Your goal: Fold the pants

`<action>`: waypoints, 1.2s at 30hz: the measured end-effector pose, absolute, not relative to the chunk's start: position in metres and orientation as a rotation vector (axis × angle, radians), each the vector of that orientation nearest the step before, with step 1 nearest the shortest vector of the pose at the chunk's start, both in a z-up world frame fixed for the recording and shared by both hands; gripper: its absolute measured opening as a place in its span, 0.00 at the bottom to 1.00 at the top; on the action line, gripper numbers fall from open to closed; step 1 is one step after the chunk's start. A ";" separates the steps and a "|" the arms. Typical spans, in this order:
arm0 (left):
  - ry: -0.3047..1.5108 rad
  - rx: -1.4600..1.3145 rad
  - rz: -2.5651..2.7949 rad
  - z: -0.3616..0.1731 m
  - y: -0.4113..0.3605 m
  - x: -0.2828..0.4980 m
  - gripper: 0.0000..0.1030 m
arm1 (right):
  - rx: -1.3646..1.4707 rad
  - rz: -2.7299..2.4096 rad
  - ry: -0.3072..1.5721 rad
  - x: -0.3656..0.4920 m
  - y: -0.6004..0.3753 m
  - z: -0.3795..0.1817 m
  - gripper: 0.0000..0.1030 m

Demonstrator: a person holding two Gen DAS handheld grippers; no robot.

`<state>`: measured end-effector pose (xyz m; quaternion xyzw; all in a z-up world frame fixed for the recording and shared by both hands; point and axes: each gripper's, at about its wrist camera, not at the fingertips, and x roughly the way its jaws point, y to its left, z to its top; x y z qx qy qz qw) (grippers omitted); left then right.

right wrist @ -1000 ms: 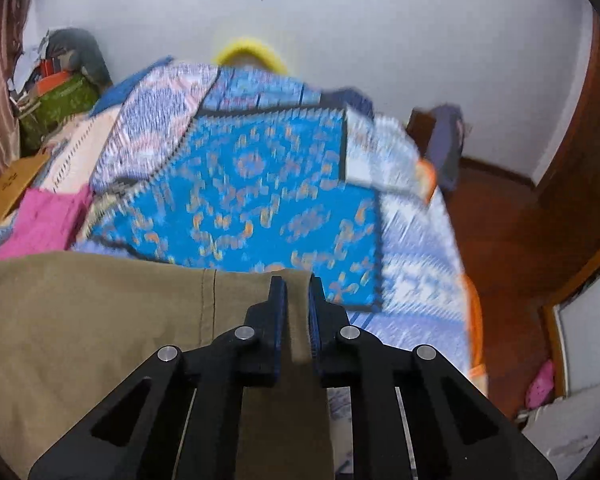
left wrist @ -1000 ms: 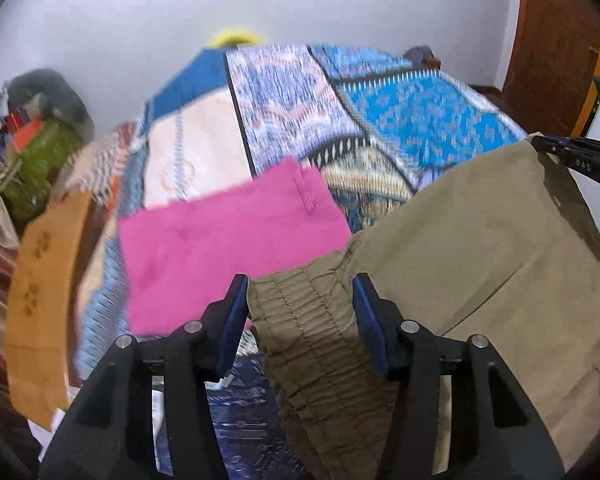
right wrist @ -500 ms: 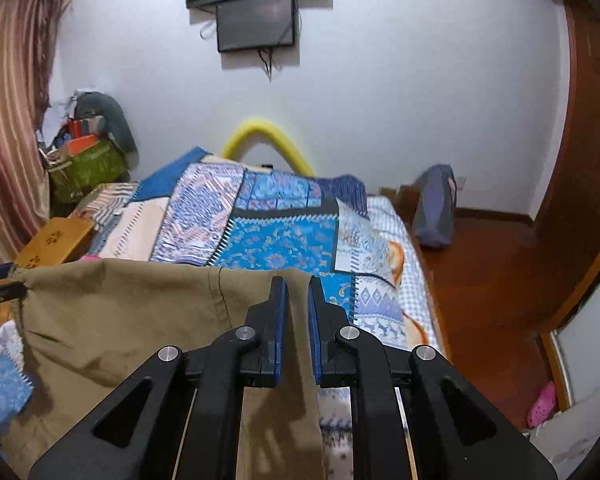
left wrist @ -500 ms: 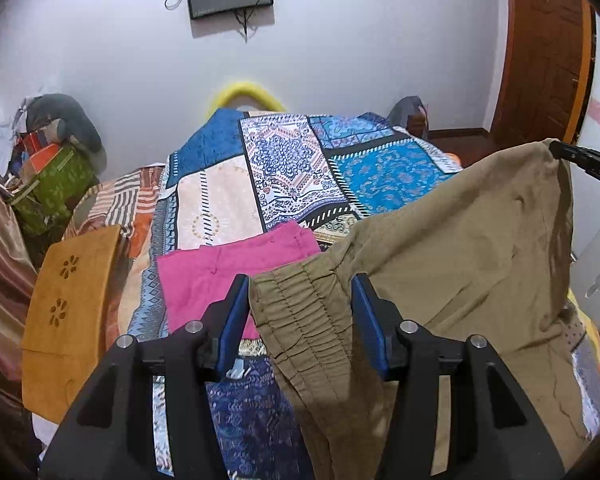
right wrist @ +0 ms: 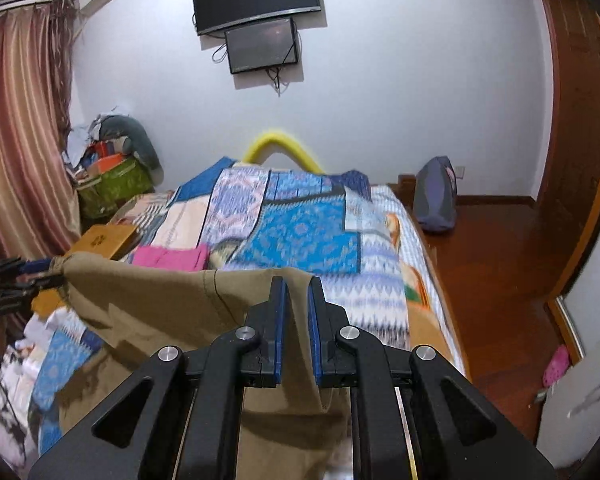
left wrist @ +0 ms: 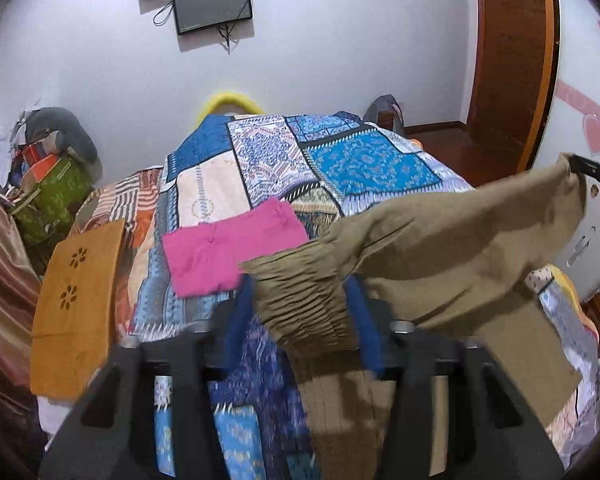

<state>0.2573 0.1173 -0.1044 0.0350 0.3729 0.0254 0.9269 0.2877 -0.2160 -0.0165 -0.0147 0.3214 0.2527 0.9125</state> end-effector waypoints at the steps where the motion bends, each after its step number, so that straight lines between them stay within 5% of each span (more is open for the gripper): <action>1: 0.778 0.054 0.038 -0.107 0.119 0.249 0.30 | -0.032 0.521 0.670 0.279 -0.217 -0.019 0.04; 17: 0.877 -0.008 -0.053 -0.162 0.113 0.153 0.30 | 0.029 0.516 0.909 0.179 -0.243 -0.118 0.05; 28: 0.823 0.060 -0.089 -0.137 0.094 0.138 0.38 | -0.052 0.484 0.917 0.141 -0.253 -0.116 0.05; 36: 0.872 0.221 -0.159 -0.168 0.053 0.144 0.43 | -0.044 0.429 0.894 0.129 -0.258 -0.103 0.07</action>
